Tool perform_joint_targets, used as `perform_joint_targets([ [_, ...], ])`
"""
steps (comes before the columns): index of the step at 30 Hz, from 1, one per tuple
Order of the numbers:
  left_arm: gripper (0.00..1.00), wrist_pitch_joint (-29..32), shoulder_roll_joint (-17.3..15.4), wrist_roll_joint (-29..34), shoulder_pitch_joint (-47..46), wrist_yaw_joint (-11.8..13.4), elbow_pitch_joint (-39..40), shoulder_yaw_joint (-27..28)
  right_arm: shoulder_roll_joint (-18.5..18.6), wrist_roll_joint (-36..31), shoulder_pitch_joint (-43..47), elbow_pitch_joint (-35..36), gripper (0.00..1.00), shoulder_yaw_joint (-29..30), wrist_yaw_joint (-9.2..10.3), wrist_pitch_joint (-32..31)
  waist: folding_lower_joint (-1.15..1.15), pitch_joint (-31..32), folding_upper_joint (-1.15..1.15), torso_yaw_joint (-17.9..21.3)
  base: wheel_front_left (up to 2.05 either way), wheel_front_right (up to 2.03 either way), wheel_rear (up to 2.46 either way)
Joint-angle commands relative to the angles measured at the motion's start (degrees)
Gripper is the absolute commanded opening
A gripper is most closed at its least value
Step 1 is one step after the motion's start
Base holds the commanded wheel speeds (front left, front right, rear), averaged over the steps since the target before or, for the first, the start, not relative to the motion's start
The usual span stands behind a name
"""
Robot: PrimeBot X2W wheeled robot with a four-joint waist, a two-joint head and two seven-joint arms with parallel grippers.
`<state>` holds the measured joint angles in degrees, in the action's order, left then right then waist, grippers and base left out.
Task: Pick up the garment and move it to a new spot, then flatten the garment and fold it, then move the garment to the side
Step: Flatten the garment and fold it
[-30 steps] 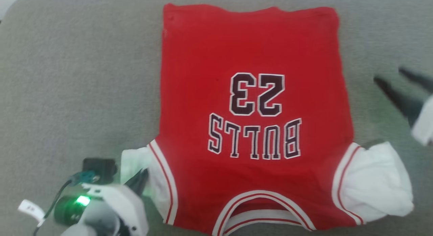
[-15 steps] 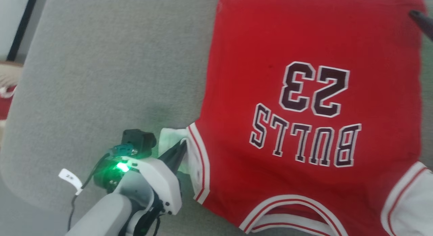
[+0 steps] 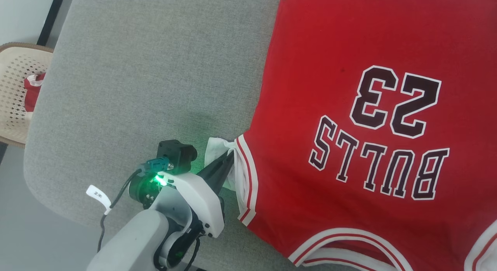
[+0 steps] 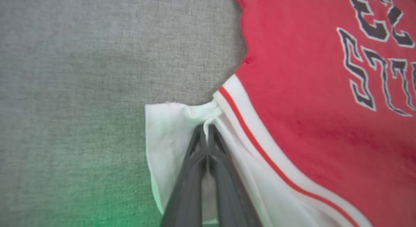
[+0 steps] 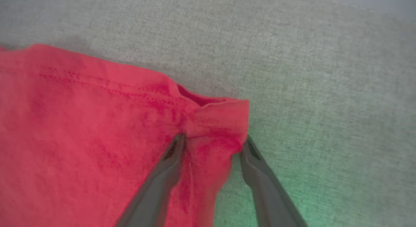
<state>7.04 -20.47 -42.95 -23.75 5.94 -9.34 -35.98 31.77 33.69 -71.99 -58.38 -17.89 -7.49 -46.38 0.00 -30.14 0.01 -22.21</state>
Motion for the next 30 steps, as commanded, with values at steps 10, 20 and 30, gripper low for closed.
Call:
perform_joint_targets([
  [10,0.00,-1.07,-1.99,-1.12,-0.47,1.55,-6.02,2.50,-1.38,3.07,5.23,1.49,0.00,-3.12,0.03,-0.76,0.00,3.10,-0.01,4.64,0.00,0.00,0.00],
  [20,0.00,-1.50,-6.21,-1.89,1.60,2.36,-4.67,5.15,2.07,12.64,16.40,22.48,0.00,-9.42,0.03,-0.35,0.00,7.15,-0.01,13.10,0.00,0.00,0.00],
  [30,0.00,-0.83,-9.56,-2.35,3.84,3.39,-2.02,6.79,6.69,19.33,36.92,42.26,0.00,-4.50,0.03,1.90,0.00,9.35,-0.01,19.21,0.00,0.00,0.00],
])
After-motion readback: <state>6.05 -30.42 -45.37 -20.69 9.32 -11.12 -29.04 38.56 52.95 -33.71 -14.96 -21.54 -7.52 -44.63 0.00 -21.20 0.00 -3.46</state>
